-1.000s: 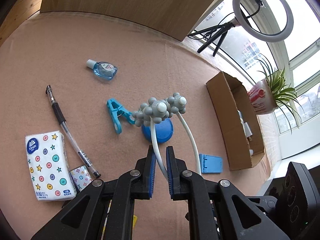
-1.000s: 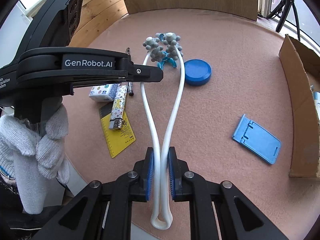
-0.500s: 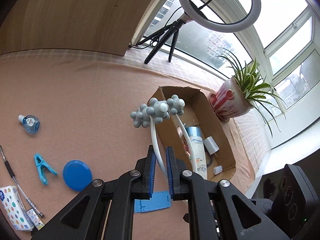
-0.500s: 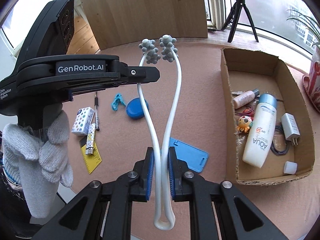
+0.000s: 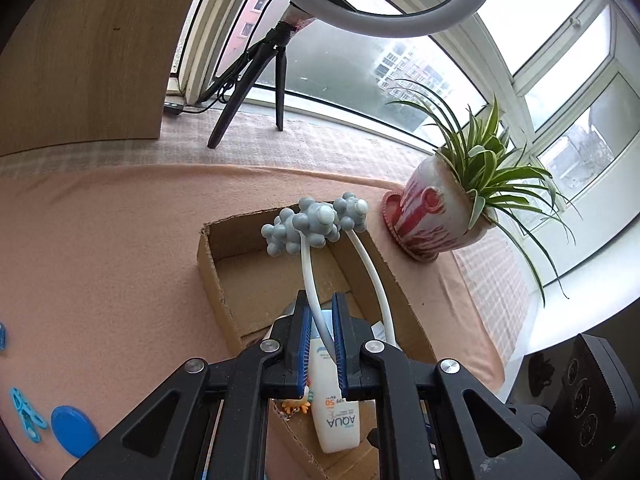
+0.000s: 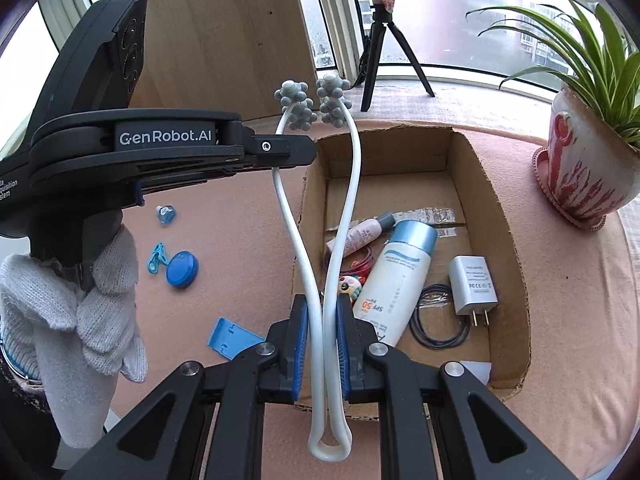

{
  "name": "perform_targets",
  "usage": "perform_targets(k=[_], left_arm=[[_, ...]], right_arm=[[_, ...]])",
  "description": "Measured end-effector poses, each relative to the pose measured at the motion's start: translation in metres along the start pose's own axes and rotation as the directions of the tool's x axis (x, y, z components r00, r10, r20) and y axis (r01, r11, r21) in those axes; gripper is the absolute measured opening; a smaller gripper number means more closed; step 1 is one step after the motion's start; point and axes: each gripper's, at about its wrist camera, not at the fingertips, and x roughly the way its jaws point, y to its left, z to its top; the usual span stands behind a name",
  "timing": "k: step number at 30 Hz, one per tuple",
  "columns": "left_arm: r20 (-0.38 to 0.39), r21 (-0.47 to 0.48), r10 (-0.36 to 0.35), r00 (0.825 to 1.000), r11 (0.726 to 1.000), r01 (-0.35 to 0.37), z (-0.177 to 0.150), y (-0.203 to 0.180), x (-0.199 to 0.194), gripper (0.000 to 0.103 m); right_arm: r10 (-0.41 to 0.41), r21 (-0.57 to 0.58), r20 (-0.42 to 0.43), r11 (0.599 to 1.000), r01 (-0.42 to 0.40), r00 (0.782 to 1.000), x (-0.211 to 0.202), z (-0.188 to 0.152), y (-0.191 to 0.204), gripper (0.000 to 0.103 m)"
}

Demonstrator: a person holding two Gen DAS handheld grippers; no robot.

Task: Organize objects
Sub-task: 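Lift the white cord massager with both grippers and carry it over the box, then open both grippers, dropping the cord massager into the box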

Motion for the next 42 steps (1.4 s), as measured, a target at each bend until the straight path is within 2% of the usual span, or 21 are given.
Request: perform_targets(k=[9,11,12,13,14,16,17,18,20,31,39,42], left_arm=[[-0.018,0.009,0.018,1.000,1.000,-0.018,0.017,-0.014,0.039,0.011],[-0.015,0.005,0.020,1.000,1.000,-0.020,0.019,-0.016,0.045,0.015],[-0.017,0.003,0.027,0.999,1.000,-0.027,0.020,-0.016,0.048,0.022],[-0.027,-0.001,0.042,0.999,0.999,-0.042,0.021,-0.016,0.051,0.052],[-0.026,-0.005,0.057,0.998,0.998,-0.057,0.021,-0.015,0.052,0.076],[0.004,0.016,0.074,0.997,0.997,-0.074,0.020,-0.015,0.048,0.077],[0.007,0.029,0.089,0.996,0.996,-0.090,0.020,-0.015,0.047,0.077],[0.008,0.033,0.098,0.995,0.995,-0.098,0.019,-0.014,0.046,0.077],[0.002,0.027,0.095,0.995,0.995,-0.095,0.019,-0.010,0.044,0.077],[-0.008,-0.002,0.130,0.991,0.991,-0.130,0.006,0.024,0.012,0.077],[-0.006,-0.052,0.195,0.981,0.979,-0.195,-0.024,0.077,-0.039,0.077],[-0.010,-0.078,0.238,0.971,0.968,-0.238,-0.039,0.103,-0.059,0.077]], right_arm=[[-0.025,0.043,0.001,0.999,0.025,1.000,0.010,0.012,-0.035,0.012],[-0.029,0.049,0.001,0.998,0.029,1.000,0.011,0.013,-0.040,0.012],[-0.035,0.051,0.004,0.998,0.034,0.999,0.011,0.014,-0.042,0.013],[-0.045,0.050,0.016,0.998,0.044,0.999,0.011,0.014,-0.043,0.013],[-0.060,0.046,0.032,0.997,0.059,0.998,0.011,0.015,-0.045,0.014],[-0.078,0.047,0.035,0.996,0.076,0.996,0.013,0.015,-0.049,0.039],[-0.083,0.055,0.032,0.995,0.081,0.996,0.014,0.015,-0.051,0.061],[-0.091,0.066,0.047,0.994,0.088,0.995,0.012,0.014,-0.053,0.065],[-0.094,0.066,0.071,0.994,0.089,0.993,0.008,0.012,-0.054,0.065],[-0.087,0.096,0.081,0.992,0.079,0.993,0.005,0.012,-0.051,0.065],[-0.031,0.103,0.116,0.994,0.019,0.993,-0.004,0.009,-0.028,0.065],[-0.003,0.098,0.122,0.995,-0.009,0.993,-0.007,0.007,-0.015,0.065]])
